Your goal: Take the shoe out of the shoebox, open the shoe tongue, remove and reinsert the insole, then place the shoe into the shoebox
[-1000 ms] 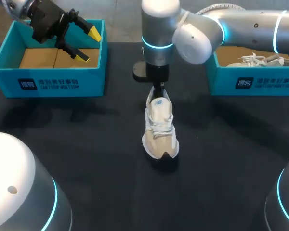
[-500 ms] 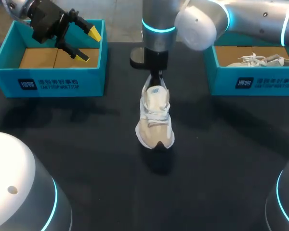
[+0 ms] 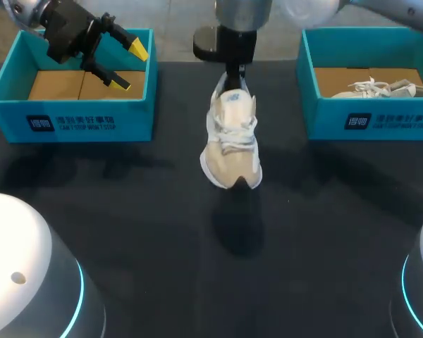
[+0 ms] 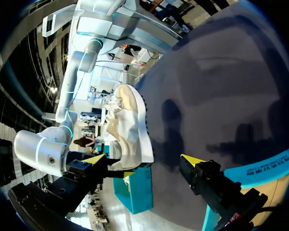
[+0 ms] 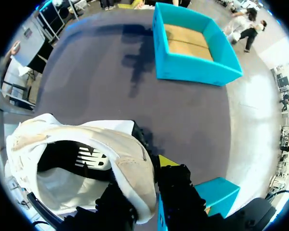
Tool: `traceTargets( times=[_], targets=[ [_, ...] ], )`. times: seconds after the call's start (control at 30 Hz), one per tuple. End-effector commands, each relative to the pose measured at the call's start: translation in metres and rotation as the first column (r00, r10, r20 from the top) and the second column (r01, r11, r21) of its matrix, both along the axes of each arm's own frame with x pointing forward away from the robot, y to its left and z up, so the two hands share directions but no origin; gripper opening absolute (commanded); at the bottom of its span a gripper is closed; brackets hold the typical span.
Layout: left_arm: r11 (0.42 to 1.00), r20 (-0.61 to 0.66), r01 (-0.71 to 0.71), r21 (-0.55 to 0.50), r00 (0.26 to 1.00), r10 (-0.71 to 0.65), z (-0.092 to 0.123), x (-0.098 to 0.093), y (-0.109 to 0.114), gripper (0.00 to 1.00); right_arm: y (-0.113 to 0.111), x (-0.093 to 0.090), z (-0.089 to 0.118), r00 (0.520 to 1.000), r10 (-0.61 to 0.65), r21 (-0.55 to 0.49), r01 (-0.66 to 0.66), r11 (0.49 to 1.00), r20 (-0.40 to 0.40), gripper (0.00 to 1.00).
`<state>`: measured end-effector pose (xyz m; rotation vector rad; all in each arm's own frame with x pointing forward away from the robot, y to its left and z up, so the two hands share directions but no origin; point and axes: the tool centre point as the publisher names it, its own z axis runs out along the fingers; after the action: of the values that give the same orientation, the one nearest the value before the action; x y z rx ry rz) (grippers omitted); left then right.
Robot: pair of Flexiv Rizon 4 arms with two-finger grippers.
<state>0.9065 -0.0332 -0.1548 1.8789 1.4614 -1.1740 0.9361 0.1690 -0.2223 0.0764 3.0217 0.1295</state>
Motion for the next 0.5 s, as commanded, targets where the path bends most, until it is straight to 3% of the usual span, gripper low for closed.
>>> traceTargets(
  times=[0.03,0.37,0.5],
  targets=[
    [1.000,0.002,0.000,0.003,1.000,0.000,0.000,0.000,0.000,1.00,-0.011,-0.013,0.058,1.000,0.018,0.002,-0.018,1.000,0.014,0.00],
    [1.000,0.002,0.000,0.003,1.000,0.000,0.000,0.000,0.000,1.00,-0.008,-0.013,0.114,0.993,0.064,-0.010,-0.063,0.998,0.095,0.00],
    [1.000,0.002,0.000,0.003,1.000,0.000,0.000,0.000,0.000,1.00,-0.008,-0.013,0.114,0.993,0.064,-0.010,-0.063,0.998,0.095,0.00]
  ],
)
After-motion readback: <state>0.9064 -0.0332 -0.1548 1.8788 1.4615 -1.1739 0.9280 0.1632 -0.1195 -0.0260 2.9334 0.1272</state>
